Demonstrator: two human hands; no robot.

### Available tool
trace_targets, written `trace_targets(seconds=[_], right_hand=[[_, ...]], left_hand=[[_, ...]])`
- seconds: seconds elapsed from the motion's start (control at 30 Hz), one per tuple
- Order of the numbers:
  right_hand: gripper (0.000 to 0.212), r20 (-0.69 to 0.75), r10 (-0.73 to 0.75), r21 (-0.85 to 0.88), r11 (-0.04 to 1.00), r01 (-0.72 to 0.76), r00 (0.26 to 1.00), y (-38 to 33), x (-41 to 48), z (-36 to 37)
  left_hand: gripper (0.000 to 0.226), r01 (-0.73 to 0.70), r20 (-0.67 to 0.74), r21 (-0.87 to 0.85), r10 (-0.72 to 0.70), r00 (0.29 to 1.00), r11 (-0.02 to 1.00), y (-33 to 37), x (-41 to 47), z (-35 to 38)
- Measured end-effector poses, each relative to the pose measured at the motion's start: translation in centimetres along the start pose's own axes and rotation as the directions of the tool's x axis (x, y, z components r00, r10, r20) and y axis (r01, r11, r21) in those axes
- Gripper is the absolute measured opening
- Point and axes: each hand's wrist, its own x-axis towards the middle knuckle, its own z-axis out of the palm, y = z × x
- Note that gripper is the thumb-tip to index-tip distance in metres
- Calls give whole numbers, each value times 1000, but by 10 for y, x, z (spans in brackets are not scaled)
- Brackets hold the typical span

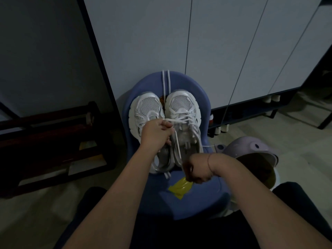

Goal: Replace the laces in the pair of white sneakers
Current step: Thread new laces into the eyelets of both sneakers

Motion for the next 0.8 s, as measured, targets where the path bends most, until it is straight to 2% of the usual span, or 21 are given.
trace_targets(seconds=[0.03,0.1,0.13,0.2,0.23,0.27,0.43,0.47,0.53,0.63,0.7,0.73,0.8], right_hand=[[22,-1,24,41,999,-24,1000,0,-2,1],[27,-179,49,228,974,-7,983,-2,-1,0],[28,-336,69,310,950,42,939,-3,3,-2],[29,-612,126,412,894,179,781,-8,11,-6],[31,-669,156,462,853,243,726,-11,16,-7],[32,-690,174,498,818,287,703,-14,21,-7],[19,-746,176,488,800,348,642,-19,34,-6],[25,-742,137,454,823,341,656,-18,32,-6],[24,-656,32,350,898,267,754,-15,24,-6],[15,-306,-31,105,992,66,952,-7,14,-1],[14,-128,1,-12,1000,-2,992,-1,11,5],[17,-107,16,21,1000,-14,994,0,10,6],[21,-169,46,267,964,1,985,-3,6,4]], left_hand=[[14,2,0,3,-2,1000,1000,0,0,0],[16,2,-7,13,-2,1000,1000,0,0,1],[16,0,-11,16,0,1000,1000,0,1,1],[17,-5,-21,19,6,1000,1000,-1,1,1],[17,-10,-25,23,10,1000,1000,-1,2,1],[17,-13,-26,28,14,1000,1000,-2,1,2],[16,-19,-31,24,20,999,1000,-2,1,2],[17,-21,-33,24,22,999,999,-2,2,2],[18,-20,-33,17,21,999,1000,-4,3,2],[15,-9,-21,2,9,1000,1000,-4,4,1],[14,-4,-19,-5,3,1000,1000,-4,3,1],[14,-3,-19,-5,3,1000,1000,-3,3,1],[14,-7,-21,-1,7,1000,1000,-3,3,1]])
